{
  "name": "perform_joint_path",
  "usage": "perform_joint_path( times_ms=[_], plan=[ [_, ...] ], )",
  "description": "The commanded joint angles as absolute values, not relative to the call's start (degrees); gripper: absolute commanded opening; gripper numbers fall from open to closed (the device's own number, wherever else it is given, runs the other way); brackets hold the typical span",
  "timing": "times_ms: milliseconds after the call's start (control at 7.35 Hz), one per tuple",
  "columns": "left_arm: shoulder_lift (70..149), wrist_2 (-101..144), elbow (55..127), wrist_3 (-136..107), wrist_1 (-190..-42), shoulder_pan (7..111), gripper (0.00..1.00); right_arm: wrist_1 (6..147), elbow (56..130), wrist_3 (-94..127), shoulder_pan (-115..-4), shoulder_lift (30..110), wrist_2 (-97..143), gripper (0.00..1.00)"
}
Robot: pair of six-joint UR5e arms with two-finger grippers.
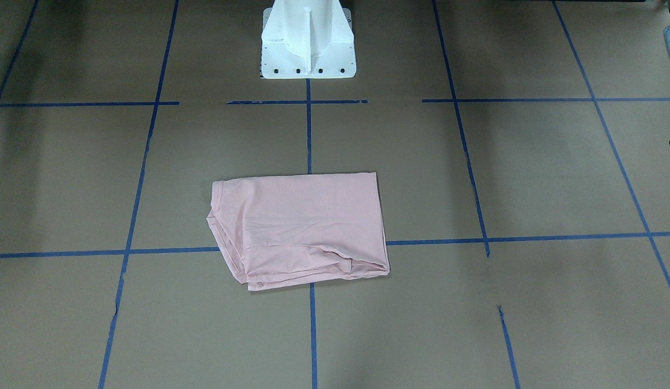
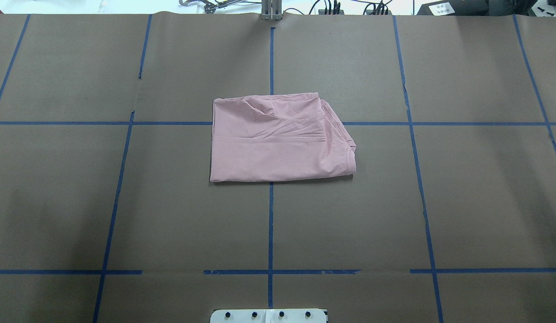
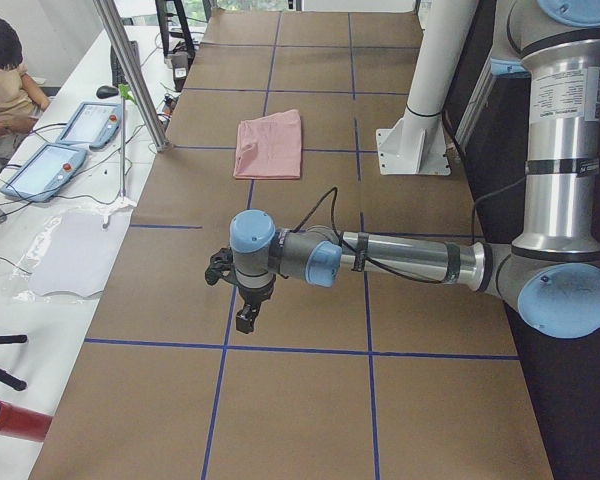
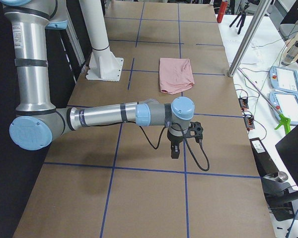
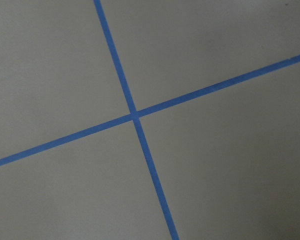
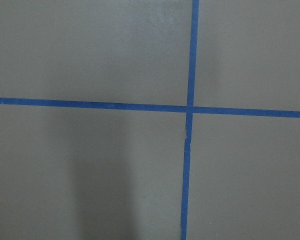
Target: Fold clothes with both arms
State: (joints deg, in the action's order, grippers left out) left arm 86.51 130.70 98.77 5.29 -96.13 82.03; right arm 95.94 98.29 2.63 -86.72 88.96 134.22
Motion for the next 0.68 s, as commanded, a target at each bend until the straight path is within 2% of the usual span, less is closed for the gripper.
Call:
perform_joint_path(
  times_ms=[0, 136, 544],
  plan=[
    [86.2, 130.7, 103.1, 5.3, -84.7, 83.0, 1.00, 96.1, 98.1, 2.6, -86.7, 89.4, 134.4, 1.00],
    [86.9, 130.9, 102.8, 5.3, -82.9, 87.2, 1.00, 96.1, 97.7, 2.6, -86.7, 90.2, 134.6, 1.00],
    [86.1, 131.2, 99.0, 5.4, -83.6, 90.7, 1.00, 96.2, 97.8, 2.6, -86.7, 90.3, 134.6, 1.00]
  ],
)
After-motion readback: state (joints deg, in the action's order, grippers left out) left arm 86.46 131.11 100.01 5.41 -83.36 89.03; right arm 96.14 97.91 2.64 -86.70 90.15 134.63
